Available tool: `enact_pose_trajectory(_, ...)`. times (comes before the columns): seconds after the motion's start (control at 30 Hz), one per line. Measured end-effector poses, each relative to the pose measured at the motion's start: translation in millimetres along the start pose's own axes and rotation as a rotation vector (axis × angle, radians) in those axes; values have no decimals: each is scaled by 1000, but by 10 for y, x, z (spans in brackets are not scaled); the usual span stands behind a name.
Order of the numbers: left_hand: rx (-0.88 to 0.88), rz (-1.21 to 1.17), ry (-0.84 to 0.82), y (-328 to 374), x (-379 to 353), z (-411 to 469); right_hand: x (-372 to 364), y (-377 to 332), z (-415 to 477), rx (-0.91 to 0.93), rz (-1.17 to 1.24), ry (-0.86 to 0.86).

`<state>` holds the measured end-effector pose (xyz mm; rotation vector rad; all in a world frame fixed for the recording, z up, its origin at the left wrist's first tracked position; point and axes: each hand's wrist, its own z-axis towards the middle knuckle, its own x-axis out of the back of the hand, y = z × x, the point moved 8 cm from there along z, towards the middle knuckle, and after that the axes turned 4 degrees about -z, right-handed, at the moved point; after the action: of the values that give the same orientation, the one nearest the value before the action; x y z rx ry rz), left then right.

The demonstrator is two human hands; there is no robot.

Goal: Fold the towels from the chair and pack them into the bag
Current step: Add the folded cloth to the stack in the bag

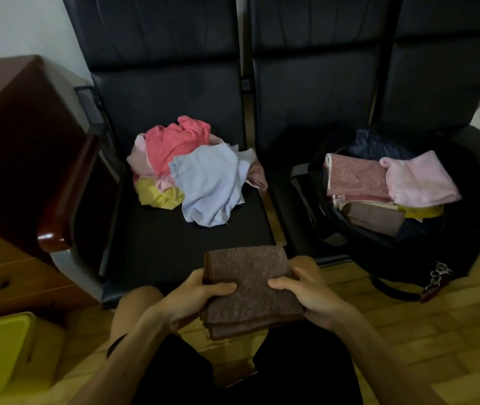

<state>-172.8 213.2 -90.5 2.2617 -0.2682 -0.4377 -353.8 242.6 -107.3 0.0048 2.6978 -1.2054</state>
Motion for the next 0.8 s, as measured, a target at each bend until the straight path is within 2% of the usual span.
enact_pose_trajectory(0.3,10,-43,-63,70,49,-47,-6,-13,60,70,74,-33)
enact_pose_trajectory(0.5,-81,-152,-70,58,105,-68,18,-10,38,171,135,-66)
enact_pose_trajectory(0.6,-130,-217,-149,92,78,-130,10,10,20,167,191,-115)
enact_pose_trajectory(0.73,-185,-224,-198,111,51,-169,5,-85,-37,310,161,-158)
enact_pose_trajectory(0.8,-195,-224,-233,125,20,-168,5,-114,-74,323,184,-147)
